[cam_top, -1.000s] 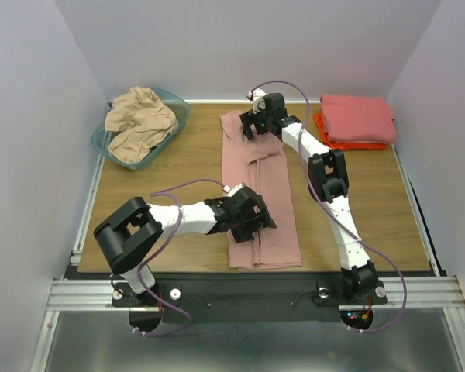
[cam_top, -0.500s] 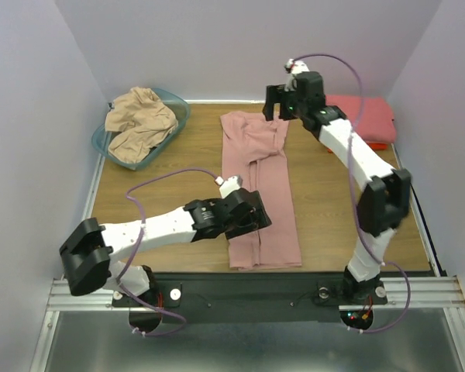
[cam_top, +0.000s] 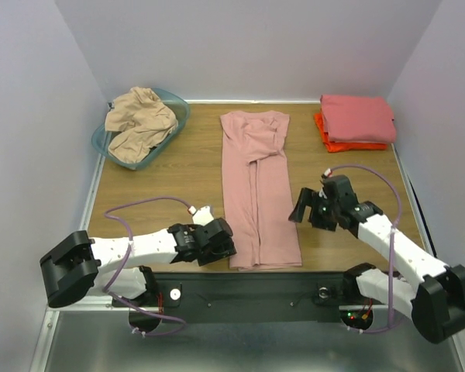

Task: Fold and stack the t-shirts
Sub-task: Fold the tshirt

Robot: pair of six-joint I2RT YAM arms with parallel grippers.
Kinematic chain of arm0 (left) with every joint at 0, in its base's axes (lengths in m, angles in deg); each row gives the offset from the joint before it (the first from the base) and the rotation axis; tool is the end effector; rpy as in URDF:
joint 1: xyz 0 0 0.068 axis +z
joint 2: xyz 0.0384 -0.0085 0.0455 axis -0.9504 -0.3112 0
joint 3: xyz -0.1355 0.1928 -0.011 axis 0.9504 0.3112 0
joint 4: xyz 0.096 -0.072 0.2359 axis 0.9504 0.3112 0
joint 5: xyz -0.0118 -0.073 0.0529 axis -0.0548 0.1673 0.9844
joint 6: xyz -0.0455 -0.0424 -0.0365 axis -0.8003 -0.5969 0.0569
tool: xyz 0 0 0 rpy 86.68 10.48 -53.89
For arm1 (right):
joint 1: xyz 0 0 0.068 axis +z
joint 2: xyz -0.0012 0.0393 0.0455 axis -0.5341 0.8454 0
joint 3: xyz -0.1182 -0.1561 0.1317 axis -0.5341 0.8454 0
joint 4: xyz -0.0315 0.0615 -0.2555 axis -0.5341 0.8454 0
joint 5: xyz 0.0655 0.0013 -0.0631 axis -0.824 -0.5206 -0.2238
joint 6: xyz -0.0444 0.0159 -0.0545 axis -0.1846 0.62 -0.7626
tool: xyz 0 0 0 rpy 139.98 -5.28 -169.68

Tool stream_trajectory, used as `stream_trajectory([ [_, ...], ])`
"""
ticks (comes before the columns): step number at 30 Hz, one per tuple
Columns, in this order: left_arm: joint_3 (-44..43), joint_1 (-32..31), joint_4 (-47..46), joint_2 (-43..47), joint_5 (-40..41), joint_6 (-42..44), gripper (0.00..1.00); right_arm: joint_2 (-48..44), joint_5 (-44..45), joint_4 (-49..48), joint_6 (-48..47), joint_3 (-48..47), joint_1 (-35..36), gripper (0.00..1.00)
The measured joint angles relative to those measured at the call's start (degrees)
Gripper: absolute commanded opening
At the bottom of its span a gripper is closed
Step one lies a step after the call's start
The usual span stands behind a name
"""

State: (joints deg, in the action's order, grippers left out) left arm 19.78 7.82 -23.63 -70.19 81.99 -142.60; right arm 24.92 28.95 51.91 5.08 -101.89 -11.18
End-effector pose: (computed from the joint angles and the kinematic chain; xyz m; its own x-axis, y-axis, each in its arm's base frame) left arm 0.1164 -0.2136 0.1135 -0.9075 -0.2781 -0.3148 -0.0982 0.8692 -0.4846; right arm 0.2216 0.0961 0.1540 -0.8617 0.2508 -0.4410 0.0302 0.8930 0.4490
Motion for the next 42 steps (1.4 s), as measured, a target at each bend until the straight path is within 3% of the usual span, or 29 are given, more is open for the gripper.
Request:
stream_trajectory([
  [7, 2.29, -0.17, -8.72, -2.25, -3.23, 0.63, 0.35, -12.66, -4.37, 10.54, 2.60, 5.77, 0.76, 0.99],
  [14, 4.90, -0.52, -12.74, -2.05, -5.86, 0.09, 0.21, -14.75, -7.80, 11.65, 6.84, 10.99, 1.95, 0.97],
  [16, 5.88, -0.63, -13.53, -1.25, -6.29, -0.35, 0.09, -13.92, -8.94, 11.17, 8.15, 13.53, 2.69, 0.93],
  [19, 7.17, -0.81, -14.60, -0.24, -7.02, -1.03, 0.01, -13.49, -10.29, 10.03, 9.14, 14.36, 4.07, 0.88],
  [23, 7.72, -2.01, -15.72, -0.15, -7.89, -1.49, 0.00, -12.39, -10.88, 8.31, 10.23, 14.62, 5.25, 0.75],
  [27, 7.76, -2.38, -16.70, -0.81, -8.50, -1.86, 0.00, -9.44, -10.36, 5.14, 11.19, 15.47, 6.40, 0.43],
  [28, 7.74, -2.38, -17.00, -0.98, -8.61, -1.92, 0.00, -8.66, -10.14, 4.48, 11.52, 15.56, 6.56, 0.29],
  [29, 7.74, -2.38, -17.27, -1.11, -8.72, -1.97, 0.00, -8.13, -9.92, 4.26, 11.78, 15.65, 6.71, 0.24],
  [30, 7.74, -2.38, -17.35, -1.16, -8.76, -2.03, 0.00, -7.89, -9.75, 4.02, 11.80, 15.76, 6.86, 0.09],
  [33, 7.74, -2.45, -17.38, -1.14, -8.76, -2.25, 0.00, -8.63, -9.09, 4.28, 11.91, 16.33, 7.48, 0.00],
  [42, 5.68, -2.23, -15.19, -1.05, -7.78, -0.04, 0.00, -12.63, -4.55, 6.25, 11.93, 12.41, 7.50, 0.00],
])
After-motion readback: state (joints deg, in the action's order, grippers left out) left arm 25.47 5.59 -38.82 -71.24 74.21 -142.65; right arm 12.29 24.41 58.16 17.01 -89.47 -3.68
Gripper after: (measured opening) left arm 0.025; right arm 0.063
